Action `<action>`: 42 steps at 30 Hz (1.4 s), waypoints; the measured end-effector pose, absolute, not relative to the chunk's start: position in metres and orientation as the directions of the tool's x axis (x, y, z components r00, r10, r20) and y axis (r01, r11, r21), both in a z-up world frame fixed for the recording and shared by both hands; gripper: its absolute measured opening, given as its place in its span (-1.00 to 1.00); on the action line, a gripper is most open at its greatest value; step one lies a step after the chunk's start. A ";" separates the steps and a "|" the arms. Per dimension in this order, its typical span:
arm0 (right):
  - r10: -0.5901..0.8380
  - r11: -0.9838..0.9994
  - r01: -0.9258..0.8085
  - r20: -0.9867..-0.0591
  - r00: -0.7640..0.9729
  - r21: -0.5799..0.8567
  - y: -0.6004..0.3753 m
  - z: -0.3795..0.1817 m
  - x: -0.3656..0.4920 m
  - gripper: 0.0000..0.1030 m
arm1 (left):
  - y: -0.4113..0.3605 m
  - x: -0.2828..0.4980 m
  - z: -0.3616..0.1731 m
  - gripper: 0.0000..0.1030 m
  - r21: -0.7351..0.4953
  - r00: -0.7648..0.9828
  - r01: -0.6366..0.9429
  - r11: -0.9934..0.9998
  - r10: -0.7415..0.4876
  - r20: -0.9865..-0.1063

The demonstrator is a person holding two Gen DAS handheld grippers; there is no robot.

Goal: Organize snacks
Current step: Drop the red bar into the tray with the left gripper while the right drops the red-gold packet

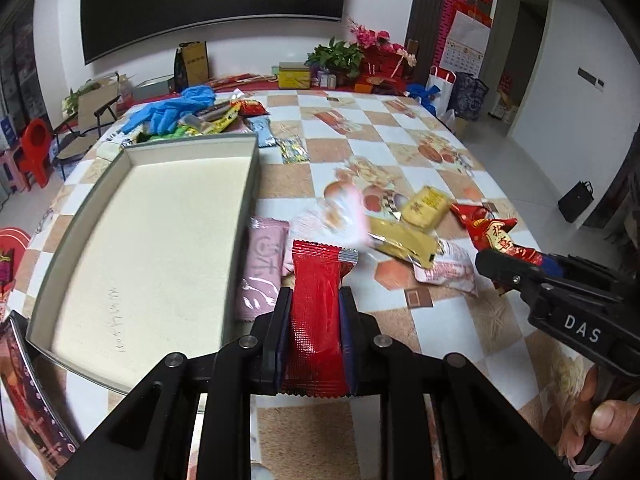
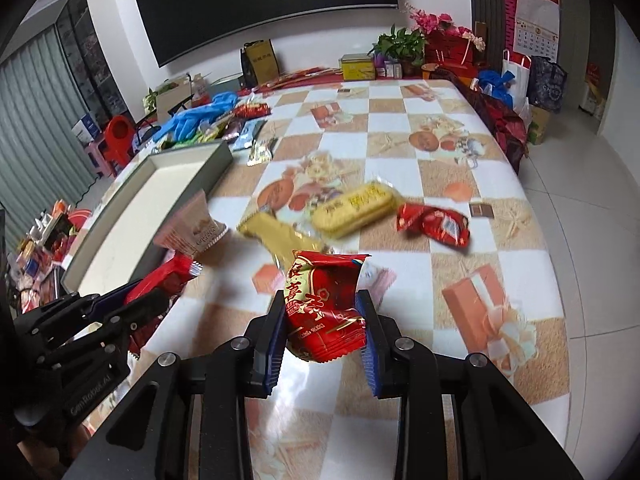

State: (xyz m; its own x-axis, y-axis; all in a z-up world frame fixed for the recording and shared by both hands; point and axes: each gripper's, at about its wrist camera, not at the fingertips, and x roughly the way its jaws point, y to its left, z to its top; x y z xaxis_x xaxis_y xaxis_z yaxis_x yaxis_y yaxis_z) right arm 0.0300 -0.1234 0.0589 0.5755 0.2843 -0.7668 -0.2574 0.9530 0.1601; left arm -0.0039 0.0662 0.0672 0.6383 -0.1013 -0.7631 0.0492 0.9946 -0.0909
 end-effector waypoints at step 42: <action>0.371 0.889 -0.438 -0.776 0.510 0.137 -0.009 0.067 0.033 -0.33 | 0.155 -0.029 0.035 -0.54 -0.145 0.580 -0.095 0.985 -0.064 -0.812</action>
